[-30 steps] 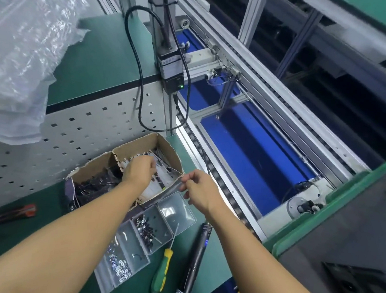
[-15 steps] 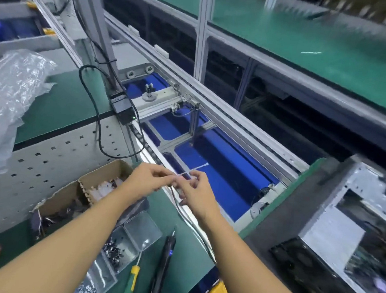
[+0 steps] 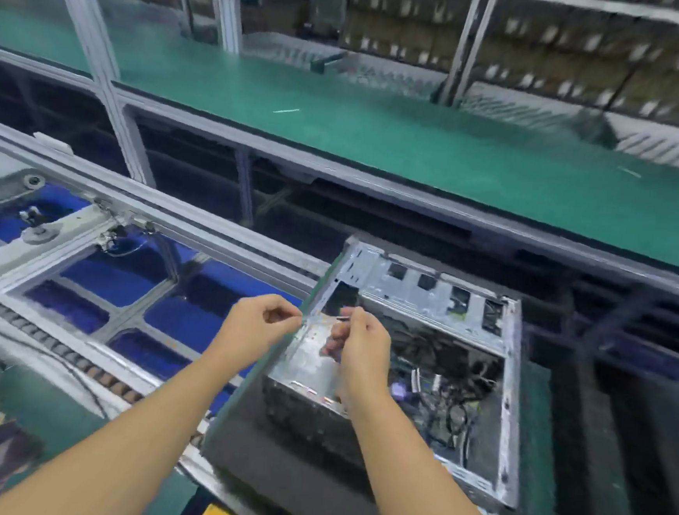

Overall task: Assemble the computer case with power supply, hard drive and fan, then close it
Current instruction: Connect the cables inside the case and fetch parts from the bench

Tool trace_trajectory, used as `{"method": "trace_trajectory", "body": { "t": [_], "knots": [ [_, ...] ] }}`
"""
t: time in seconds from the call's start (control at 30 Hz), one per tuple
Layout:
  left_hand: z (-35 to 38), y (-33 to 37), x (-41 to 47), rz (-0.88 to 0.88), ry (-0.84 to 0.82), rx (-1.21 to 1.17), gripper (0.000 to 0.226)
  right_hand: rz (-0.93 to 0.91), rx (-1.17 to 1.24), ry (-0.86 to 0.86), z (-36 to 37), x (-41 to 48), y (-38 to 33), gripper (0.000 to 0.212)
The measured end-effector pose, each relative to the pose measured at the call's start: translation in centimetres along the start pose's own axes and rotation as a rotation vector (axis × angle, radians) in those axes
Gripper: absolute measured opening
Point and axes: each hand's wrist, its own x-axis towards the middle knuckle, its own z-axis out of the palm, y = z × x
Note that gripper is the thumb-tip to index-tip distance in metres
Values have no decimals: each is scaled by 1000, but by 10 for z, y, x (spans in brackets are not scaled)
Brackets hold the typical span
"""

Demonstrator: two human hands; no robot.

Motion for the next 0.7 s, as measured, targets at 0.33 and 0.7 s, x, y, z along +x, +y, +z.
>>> {"method": "trace_trajectory", "body": {
  "t": [0.33, 0.7],
  "knots": [
    [157, 49, 24, -270, -63, -571, 15, -38, 111, 147, -146, 23, -43, 27],
    [216, 57, 22, -458, -223, -1030, 24, -161, 201, 243, -205, 15, -51, 20]
  ]
}}
